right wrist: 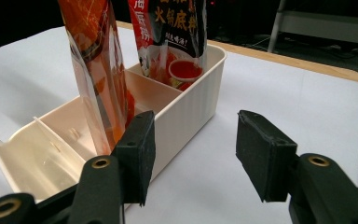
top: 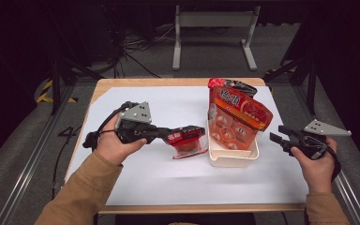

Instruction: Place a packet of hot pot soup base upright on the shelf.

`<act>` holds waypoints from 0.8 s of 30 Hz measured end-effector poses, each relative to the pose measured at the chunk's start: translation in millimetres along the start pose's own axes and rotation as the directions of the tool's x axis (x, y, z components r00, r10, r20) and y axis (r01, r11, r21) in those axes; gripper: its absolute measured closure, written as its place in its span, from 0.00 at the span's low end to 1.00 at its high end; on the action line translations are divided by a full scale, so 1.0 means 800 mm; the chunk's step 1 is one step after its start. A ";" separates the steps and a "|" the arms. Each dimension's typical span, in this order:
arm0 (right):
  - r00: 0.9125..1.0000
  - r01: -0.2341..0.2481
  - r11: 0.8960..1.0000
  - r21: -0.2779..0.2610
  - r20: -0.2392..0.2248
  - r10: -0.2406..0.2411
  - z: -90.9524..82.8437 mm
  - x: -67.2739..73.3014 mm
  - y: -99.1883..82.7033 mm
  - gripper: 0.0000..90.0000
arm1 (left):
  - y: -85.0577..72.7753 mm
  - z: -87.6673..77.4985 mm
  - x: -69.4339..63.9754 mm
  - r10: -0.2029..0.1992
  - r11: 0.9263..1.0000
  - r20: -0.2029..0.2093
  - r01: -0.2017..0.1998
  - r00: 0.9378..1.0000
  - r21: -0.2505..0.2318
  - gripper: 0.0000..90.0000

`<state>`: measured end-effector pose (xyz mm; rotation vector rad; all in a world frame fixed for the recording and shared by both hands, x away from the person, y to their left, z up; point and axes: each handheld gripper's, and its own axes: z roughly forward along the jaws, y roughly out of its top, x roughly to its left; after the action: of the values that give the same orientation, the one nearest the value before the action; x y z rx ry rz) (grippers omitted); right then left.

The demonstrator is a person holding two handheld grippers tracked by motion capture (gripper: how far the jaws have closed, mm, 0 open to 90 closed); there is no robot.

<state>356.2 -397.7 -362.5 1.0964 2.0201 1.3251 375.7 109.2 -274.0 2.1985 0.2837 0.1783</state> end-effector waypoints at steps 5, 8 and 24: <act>1.000 0.002 1.000 0.000 0.008 -0.002 -0.005 0.000 -0.002 0.53 | 0.010 0.006 0.002 0.009 1.000 0.008 -0.009 1.000 -0.005 1.00; 1.000 -0.005 1.000 -0.005 0.012 0.005 -0.009 -0.001 -0.003 0.53 | 0.016 0.010 0.003 0.022 1.000 0.013 -0.022 1.000 -0.008 1.00; 1.000 0.000 1.000 -0.008 0.003 0.000 -0.008 -0.002 -0.003 0.53 | 0.045 0.033 0.007 0.047 0.998 0.031 -0.046 0.998 -0.033 1.00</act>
<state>351.7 -403.2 -361.9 1.0940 2.0106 1.3292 391.9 69.8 -260.7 2.1749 0.2111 0.1727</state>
